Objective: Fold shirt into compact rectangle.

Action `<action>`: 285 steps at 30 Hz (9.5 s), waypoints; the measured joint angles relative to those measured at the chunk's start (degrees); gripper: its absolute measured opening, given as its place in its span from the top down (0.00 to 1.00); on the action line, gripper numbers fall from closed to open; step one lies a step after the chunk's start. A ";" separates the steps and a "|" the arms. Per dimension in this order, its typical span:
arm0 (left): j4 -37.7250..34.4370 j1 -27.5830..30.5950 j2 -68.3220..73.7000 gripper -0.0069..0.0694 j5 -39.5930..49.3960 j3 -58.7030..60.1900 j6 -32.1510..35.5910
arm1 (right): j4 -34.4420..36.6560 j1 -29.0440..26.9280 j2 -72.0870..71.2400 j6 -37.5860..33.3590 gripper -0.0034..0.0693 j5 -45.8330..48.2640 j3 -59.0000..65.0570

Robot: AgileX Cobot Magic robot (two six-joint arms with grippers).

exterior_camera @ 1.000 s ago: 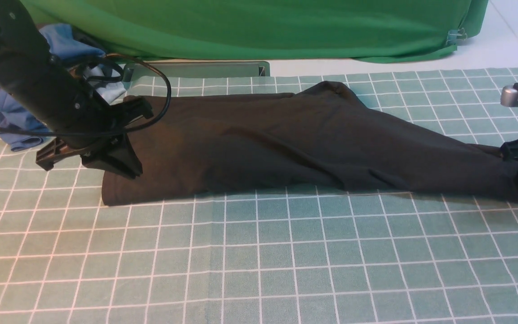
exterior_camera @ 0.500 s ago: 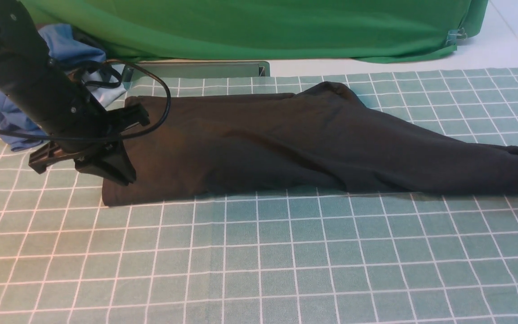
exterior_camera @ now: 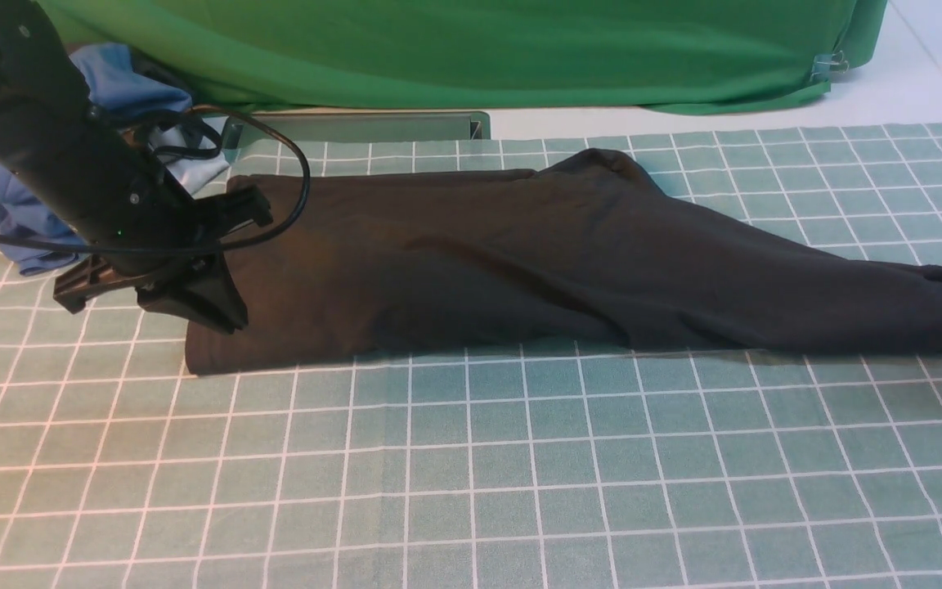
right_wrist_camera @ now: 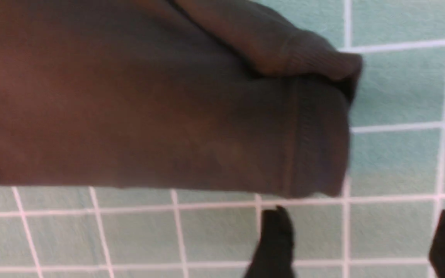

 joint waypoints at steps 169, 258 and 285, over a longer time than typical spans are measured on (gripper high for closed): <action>-27.45 -13.24 0.61 0.36 -40.06 25.23 16.20 | -1.97 33.42 4.92 13.58 0.14 -10.46 4.84; -24.42 -19.37 7.43 0.31 -22.64 10.62 13.37 | -9.73 33.48 -10.75 17.68 0.78 -4.68 24.90; -21.97 -21.05 3.91 0.87 -14.33 14.65 6.68 | -13.30 33.48 -10.85 17.70 0.78 -6.97 24.94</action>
